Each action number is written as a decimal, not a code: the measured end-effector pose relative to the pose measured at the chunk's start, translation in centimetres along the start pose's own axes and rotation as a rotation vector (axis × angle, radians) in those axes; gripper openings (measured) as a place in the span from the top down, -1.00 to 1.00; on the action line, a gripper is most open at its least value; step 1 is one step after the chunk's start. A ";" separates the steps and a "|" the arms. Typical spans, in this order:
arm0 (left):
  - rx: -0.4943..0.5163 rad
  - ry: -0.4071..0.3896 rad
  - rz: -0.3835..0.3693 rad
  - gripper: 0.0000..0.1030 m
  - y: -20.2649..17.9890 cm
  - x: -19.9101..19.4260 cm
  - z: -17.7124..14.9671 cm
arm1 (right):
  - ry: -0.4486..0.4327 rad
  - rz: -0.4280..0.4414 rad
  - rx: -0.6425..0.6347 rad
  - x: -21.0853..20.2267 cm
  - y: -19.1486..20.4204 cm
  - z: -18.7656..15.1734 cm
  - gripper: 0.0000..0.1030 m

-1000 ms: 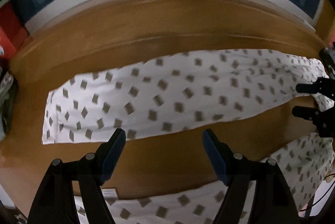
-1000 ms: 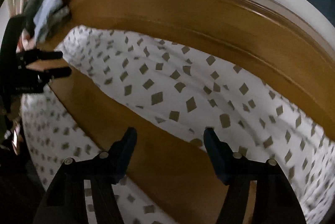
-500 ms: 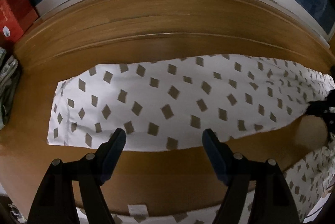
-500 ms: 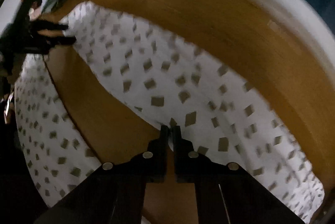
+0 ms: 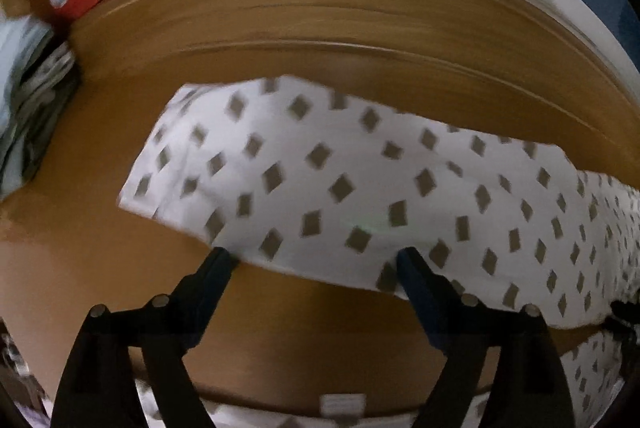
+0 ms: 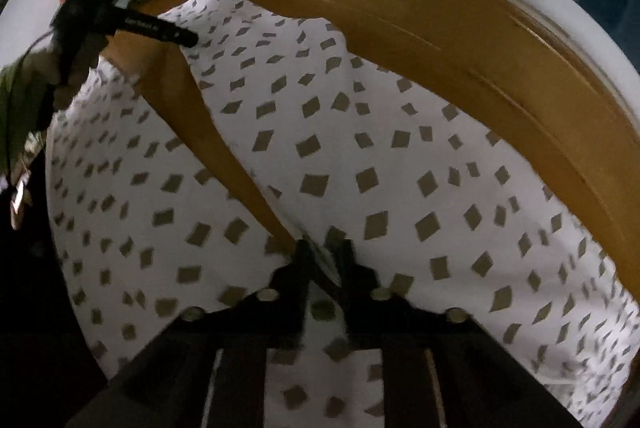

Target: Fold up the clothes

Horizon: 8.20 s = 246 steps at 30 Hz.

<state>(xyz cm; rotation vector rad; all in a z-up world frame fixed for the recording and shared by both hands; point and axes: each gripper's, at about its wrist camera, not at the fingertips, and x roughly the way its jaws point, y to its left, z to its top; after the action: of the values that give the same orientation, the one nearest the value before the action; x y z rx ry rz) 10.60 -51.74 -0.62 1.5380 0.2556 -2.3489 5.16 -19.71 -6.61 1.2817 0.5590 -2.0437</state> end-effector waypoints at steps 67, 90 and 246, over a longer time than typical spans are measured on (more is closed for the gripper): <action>0.147 -0.027 -0.083 -0.70 -30.5 0.8 5.3 | -0.073 -0.367 0.703 -13.1 -42.2 -18.5 0.51; 0.207 -0.087 -0.108 -0.65 -28.4 -9.6 -2.6 | -0.157 -0.277 0.657 -19.9 -31.9 -19.7 0.12; 0.213 -0.291 -0.141 0.89 -38.4 -16.2 -4.9 | -0.178 0.138 0.228 -26.3 -30.9 -21.7 0.87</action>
<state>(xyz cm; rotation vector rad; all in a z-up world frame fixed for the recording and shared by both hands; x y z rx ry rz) 6.91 -11.66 11.27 1.2752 0.0472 -2.7480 4.65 23.86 8.16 1.2121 0.1550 -2.1220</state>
